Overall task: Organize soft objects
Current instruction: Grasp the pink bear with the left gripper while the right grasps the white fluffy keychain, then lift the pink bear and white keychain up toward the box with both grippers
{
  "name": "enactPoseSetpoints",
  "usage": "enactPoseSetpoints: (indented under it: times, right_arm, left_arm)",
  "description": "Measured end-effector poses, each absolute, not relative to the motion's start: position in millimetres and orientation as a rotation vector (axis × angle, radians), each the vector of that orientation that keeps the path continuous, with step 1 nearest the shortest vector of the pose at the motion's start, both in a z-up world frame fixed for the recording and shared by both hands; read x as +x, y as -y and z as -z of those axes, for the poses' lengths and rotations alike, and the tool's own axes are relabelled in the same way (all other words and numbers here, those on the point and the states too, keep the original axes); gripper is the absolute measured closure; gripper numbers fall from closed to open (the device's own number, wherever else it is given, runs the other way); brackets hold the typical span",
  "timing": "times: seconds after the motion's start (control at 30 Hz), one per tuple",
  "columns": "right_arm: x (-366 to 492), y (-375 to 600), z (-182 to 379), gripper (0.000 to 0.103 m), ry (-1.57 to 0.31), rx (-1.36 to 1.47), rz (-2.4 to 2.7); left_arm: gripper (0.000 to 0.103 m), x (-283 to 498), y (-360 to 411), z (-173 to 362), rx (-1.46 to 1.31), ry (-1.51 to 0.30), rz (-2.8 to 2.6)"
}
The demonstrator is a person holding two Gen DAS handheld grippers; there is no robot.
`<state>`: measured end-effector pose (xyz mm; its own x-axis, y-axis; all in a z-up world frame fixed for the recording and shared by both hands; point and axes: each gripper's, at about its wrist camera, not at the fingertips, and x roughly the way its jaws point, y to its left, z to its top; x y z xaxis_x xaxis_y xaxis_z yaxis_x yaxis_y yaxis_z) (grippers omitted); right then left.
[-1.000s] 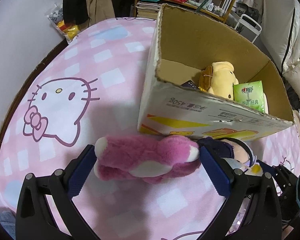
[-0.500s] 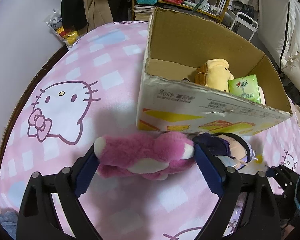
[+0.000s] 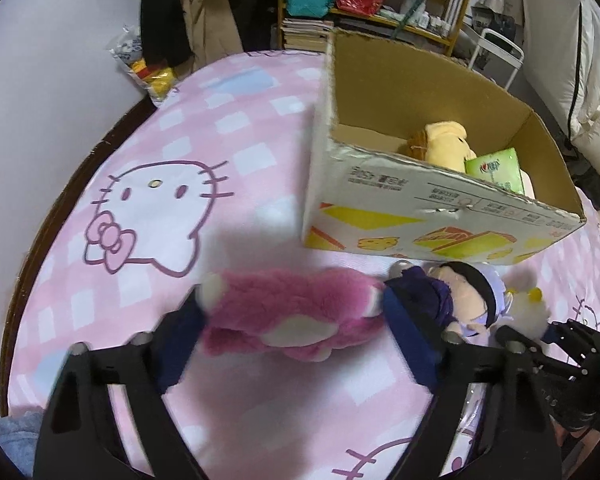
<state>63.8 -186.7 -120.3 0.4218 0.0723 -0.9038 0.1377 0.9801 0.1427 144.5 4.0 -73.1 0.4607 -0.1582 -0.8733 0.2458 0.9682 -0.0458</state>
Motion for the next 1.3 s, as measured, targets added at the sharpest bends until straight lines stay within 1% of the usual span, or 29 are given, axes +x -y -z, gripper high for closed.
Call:
enactPoseSetpoints:
  times: [0.03,0.23,0.3,0.37,0.5,0.57,0.67,0.73,0.97,1.17,1.3]
  right_arm:
    - [63.9,188.1,117.7,0.064,-1.126,0.21,0.038]
    - [60.0,184.4,109.0,0.064,-1.089,0.209,0.028]
    - [61.5,183.4,108.5,0.064,-1.092,0.209,0.028]
    - [59.9,182.6,107.2,0.064,-1.092,0.213,0.025]
    - [60.4,184.2,107.9,0.064,-1.093,0.216,0.021]
    - [64.2,192.3,112.3,0.064,-1.096,0.217,0.017]
    - [65.5,191.9,114.4,0.064,-1.099,0.217,0.017]
    - [65.9,192.3,114.6,0.064,-1.098,0.218,0.017]
    - [66.6,198.1,110.5,0.064,-1.061,0.216,0.004]
    - [63.7,196.9,96.9,0.064,-0.992,0.201,0.001]
    - [60.1,196.7,86.9,0.064,-0.937,0.201,0.01]
  left_arm:
    - [0.028,144.0,-5.8,72.4,0.083,-1.066,0.248]
    - [0.028,148.0,-8.9,78.5,0.04,-1.096,0.276]
    - [0.026,149.3,-6.6,81.5,0.03,-1.11,0.292]
    - [0.02,149.7,-1.8,84.2,0.054,-1.111,0.293]
    - [0.018,150.9,4.7,88.0,0.083,-1.107,0.285]
    - [0.012,154.1,4.8,90.6,0.075,-1.11,0.28]
    - [0.01,161.5,6.8,102.4,0.08,-1.154,0.273]
    - [0.009,163.3,8.7,106.6,0.096,-1.147,0.262]
    - [0.018,161.2,3.2,105.5,0.06,-1.162,0.267]
    - [0.022,155.6,-1.4,98.7,0.043,-1.141,0.267]
    - [0.022,150.2,-2.8,90.8,0.055,-1.103,0.252]
